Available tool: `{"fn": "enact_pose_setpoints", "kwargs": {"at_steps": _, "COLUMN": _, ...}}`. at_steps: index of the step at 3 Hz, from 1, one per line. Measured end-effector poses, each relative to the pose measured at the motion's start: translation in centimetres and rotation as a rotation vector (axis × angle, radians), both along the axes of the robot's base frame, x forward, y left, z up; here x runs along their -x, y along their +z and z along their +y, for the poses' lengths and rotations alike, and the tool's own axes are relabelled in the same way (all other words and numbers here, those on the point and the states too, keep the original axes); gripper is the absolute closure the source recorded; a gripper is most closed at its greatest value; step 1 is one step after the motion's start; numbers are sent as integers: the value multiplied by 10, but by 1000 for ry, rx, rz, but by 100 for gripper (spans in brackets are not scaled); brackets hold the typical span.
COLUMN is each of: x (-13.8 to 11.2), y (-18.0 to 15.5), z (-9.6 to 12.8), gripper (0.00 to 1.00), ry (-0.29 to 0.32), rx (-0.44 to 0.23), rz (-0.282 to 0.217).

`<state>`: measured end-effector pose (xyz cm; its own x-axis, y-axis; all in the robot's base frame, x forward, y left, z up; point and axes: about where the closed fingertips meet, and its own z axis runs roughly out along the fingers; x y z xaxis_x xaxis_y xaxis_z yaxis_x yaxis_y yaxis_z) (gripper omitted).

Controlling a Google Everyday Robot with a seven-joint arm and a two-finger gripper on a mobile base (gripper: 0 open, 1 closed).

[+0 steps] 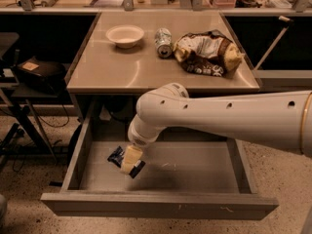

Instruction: Pick rxbar blueberry from top drawer and place on counter

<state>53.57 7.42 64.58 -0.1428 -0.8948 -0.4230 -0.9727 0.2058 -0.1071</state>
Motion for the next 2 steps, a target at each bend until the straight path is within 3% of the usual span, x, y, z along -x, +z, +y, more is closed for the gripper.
{"fn": "enact_pose_setpoints", "kwargs": {"at_steps": 1, "x": 0, "y": -1, "z": 0, "gripper": 0, "ry": 0, "rx": 0, "rz": 2}}
{"fn": "enact_pose_setpoints", "kwargs": {"at_steps": 2, "x": 6, "y": -14, "z": 1, "gripper": 0, "ry": 19, "rx": -60, "rz": 33}}
